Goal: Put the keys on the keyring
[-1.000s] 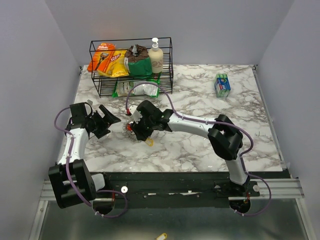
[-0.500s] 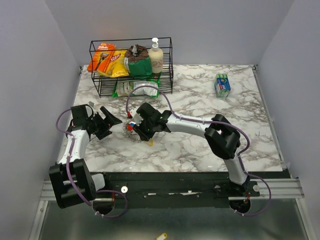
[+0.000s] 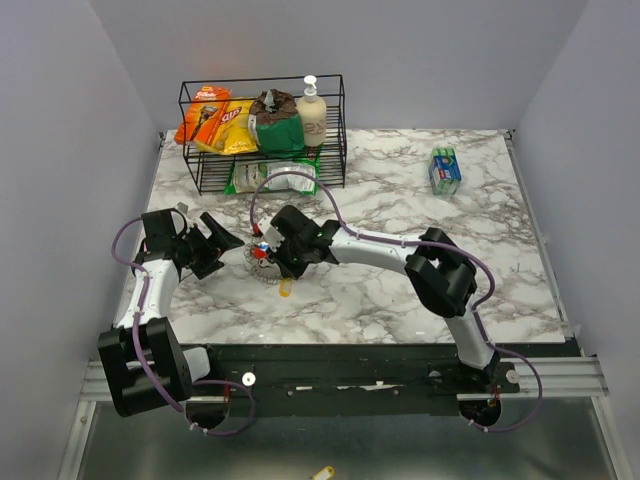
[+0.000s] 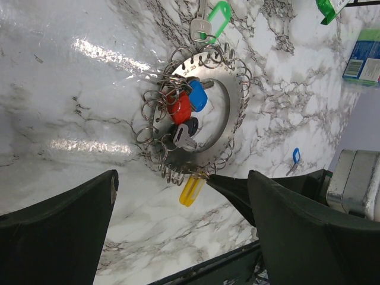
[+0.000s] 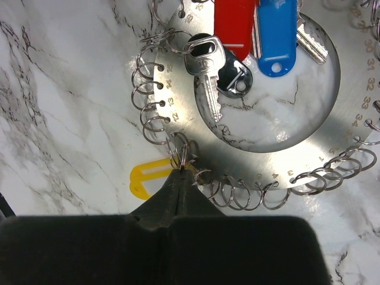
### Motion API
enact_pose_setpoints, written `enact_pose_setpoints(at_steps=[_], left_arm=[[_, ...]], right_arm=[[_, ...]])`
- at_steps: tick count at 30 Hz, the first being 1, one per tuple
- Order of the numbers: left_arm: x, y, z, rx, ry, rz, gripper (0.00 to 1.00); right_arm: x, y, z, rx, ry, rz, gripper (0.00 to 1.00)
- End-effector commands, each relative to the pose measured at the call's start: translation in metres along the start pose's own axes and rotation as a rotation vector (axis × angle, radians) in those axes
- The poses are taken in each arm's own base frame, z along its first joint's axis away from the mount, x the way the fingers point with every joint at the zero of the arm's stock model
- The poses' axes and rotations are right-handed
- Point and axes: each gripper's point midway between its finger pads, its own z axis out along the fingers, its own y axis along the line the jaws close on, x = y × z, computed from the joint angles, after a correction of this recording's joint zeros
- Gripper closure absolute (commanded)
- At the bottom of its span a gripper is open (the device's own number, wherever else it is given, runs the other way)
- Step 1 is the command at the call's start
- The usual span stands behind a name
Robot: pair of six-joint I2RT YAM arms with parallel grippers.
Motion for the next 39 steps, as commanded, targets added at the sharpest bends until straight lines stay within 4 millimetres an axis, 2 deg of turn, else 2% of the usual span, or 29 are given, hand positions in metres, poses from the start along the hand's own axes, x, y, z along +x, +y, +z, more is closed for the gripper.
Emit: enact_pose_setpoints(at_steps=[1,2,5,11,15,21,23,24,28,31,35,39], left_arm=[[-0.005,-0.005,-0.001,0.028,-0.004,0.019,0.01],[-0.005,-0.005,-0.001,0.030,-0.006,0.020,0.01],[-0.005,-0.005,0.000,0.030,-0.005,0.024,0.01],[-0.003,0.000,0.003,0.021,0.002,0.025,0.01],[-0.003,0.001,0.005,0.024,0.005,0.029,0.01],[-0.004,0.009,0.009,-0.052,0.013,0.057,0.02],[-0.004,0.004,0.012,-0.075,0.027,0.093,0.02],[-0.002,0.005,0.014,-0.091,0.035,0.101,0.02],[0.000,-0.006,0.024,-0.099,0.062,0.146,0.02],[0.000,-0.013,0.031,-0.122,0.073,0.184,0.02],[0.001,-0.024,0.038,-0.147,0.090,0.251,0.02],[0.005,-0.035,0.045,-0.164,0.117,0.327,0.03]], right_arm=[[0.002,0.002,0.001,-0.004,0.016,-0.021,1.00],[-0.001,0.004,-0.003,-0.005,0.007,-0.027,1.00],[0.007,0.003,-0.006,-0.001,0.020,-0.034,1.00],[0.039,0.002,-0.010,0.006,0.091,-0.055,0.99],[0.058,-0.006,-0.016,0.053,0.139,-0.064,1.00],[0.077,-0.018,-0.032,0.134,0.198,-0.071,1.00],[0.080,-0.019,-0.040,0.146,0.205,-0.069,0.99],[0.085,-0.020,-0.042,0.152,0.216,-0.068,0.97],[0.086,-0.014,-0.056,0.147,0.196,-0.037,0.84],[0.078,-0.003,-0.067,0.109,0.150,-0.001,0.69],[0.066,0.001,-0.078,0.110,0.082,0.050,0.47],[0.055,-0.010,-0.091,0.083,0.008,0.212,0.44]])
